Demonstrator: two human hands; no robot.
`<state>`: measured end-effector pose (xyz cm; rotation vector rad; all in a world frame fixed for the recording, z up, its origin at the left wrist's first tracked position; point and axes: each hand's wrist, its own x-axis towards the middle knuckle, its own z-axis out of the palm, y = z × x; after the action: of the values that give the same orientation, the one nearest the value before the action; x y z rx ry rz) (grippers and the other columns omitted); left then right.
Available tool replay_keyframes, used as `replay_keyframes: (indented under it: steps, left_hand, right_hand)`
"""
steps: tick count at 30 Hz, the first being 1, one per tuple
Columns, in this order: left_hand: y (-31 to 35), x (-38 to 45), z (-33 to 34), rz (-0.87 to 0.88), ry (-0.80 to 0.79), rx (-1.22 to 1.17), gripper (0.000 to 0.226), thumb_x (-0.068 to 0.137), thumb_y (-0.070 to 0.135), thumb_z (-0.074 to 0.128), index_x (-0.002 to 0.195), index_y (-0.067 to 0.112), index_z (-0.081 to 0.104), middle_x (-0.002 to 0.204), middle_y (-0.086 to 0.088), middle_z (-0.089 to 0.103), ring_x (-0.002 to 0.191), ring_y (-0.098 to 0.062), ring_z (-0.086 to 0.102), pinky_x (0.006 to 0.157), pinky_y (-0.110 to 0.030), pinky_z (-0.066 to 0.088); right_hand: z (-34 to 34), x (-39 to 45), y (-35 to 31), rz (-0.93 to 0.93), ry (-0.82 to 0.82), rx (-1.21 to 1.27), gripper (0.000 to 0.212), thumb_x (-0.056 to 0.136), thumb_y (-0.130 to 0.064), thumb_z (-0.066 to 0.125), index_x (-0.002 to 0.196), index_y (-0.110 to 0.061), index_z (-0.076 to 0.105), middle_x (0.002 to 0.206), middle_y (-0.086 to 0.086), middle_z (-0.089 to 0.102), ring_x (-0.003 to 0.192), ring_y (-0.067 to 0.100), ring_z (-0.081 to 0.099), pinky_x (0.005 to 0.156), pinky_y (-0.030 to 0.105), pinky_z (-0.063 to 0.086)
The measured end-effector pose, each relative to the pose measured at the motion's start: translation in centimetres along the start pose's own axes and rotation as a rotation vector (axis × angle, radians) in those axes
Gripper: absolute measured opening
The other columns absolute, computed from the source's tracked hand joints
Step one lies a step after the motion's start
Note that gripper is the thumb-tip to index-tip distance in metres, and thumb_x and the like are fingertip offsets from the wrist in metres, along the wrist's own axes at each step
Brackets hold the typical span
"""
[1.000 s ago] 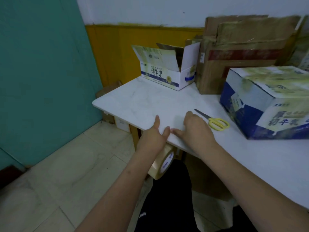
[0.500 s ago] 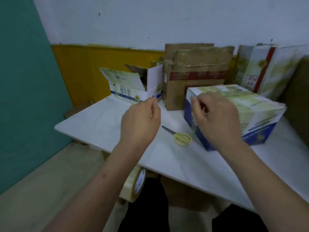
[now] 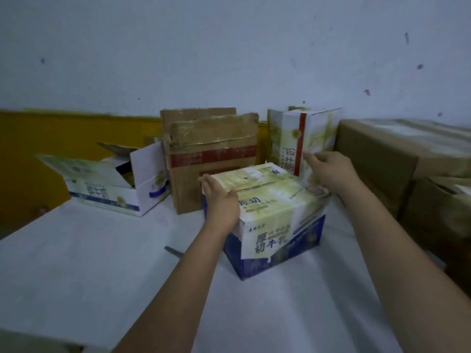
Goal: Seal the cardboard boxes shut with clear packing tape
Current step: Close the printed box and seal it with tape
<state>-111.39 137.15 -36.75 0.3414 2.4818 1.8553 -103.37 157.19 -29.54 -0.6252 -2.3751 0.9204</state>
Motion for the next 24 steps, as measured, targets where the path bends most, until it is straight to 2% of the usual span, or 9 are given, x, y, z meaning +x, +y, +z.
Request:
replay_keyframes:
  steps: [5,7,9,11,12,13,16,20,24]
  left_hand:
    - [0.2,0.0,0.3,-0.121,0.050,-0.146,0.082,0.108,0.014,0.043,0.156,0.010,-0.023,0.166,-0.004,-0.024,0.156,-0.023,-0.005,0.117,-0.031,0.021]
    - [-0.2,0.0,0.3,-0.177,0.085,-0.222,0.086,0.106,0.015,0.047,0.155,0.008,-0.024,0.167,-0.008,-0.021,0.156,-0.024,-0.003,0.117,-0.031,0.021]
    - [-0.5,-0.3,0.7,-0.253,0.083,-0.321,0.097,0.102,0.025,0.055,0.156,0.010,-0.024,0.169,-0.015,0.000,0.152,-0.034,0.024,0.117,-0.039,0.033]
    - [-0.9,-0.5,1.1,-0.340,0.020,-0.407,0.119,0.081,0.058,0.066,0.160,0.012,-0.010,0.156,-0.015,0.040,0.124,-0.036,0.060,0.102,-0.050,0.052]
    - [-0.9,-0.8,1.1,-0.327,-0.035,-0.382,0.133,0.064,0.076,0.065,0.161,0.011,0.003,0.147,-0.014,0.053,0.114,-0.033,0.066,0.096,-0.048,0.056]
    - [-0.7,-1.0,0.8,-0.281,-0.098,-0.324,0.140,0.055,0.088,0.061,0.161,0.010,0.013,0.140,-0.012,0.060,0.110,-0.030,0.069,0.093,-0.044,0.058]
    - [0.3,-1.3,0.4,-0.134,-0.161,-0.210,0.118,0.073,0.088,0.053,0.161,0.019,0.018,0.140,-0.003,0.060,0.119,-0.025,0.065,0.095,-0.034,0.053]
    - [0.3,-1.7,0.4,0.007,-0.160,-0.267,0.084,0.084,0.071,0.061,0.155,0.033,0.036,0.143,0.011,0.053,0.132,-0.019,0.052,0.107,-0.036,0.040]
    - [-0.3,-1.7,0.9,0.056,-0.164,-0.326,0.066,0.089,0.062,0.062,0.148,0.037,0.044,0.137,0.016,0.054,0.125,-0.011,0.051,0.107,-0.036,0.039]
  right_hand:
    - [2.7,1.9,-0.6,0.096,-0.423,-0.250,0.092,0.086,-0.078,0.041,0.150,-0.012,0.038,0.154,0.012,0.041,0.138,0.033,0.041,0.114,0.045,0.036]
    - [3.3,2.0,0.1,0.105,-0.446,-0.330,0.097,0.084,-0.081,0.042,0.149,-0.008,0.040,0.153,0.013,0.043,0.135,0.032,0.044,0.110,0.041,0.039]
    - [3.0,1.7,1.1,0.115,-0.390,-0.302,0.094,0.085,-0.079,0.045,0.146,-0.007,0.044,0.147,0.012,0.049,0.129,0.031,0.050,0.105,0.040,0.044]
    - [2.2,1.0,2.1,0.112,-0.322,-0.291,0.086,0.087,-0.076,0.046,0.141,-0.009,0.050,0.138,0.011,0.057,0.118,0.029,0.057,0.097,0.039,0.048]
    - [1.8,0.4,2.6,0.092,-0.276,-0.285,0.079,0.089,-0.073,0.045,0.136,-0.011,0.055,0.129,0.010,0.062,0.109,0.026,0.060,0.091,0.038,0.050]
    - [1.3,-0.3,3.0,0.067,-0.223,-0.267,0.070,0.091,-0.071,0.044,0.127,-0.012,0.061,0.118,0.008,0.066,0.098,0.023,0.062,0.084,0.037,0.051]
    - [0.7,-3.0,4.2,0.018,-0.003,-0.125,0.052,0.092,-0.067,0.045,0.095,-0.019,0.064,0.090,0.001,0.067,0.079,0.018,0.062,0.064,0.034,0.048]
    - [2.1,-5.8,5.4,0.000,0.221,0.122,0.049,0.093,-0.061,0.050,0.099,-0.013,0.053,0.093,0.001,0.064,0.083,0.024,0.062,0.069,0.036,0.046]
    - [3.1,-6.5,5.7,-0.042,0.276,0.204,0.041,0.094,-0.053,0.055,0.098,-0.014,0.044,0.089,-0.001,0.059,0.082,0.024,0.059,0.069,0.033,0.041]
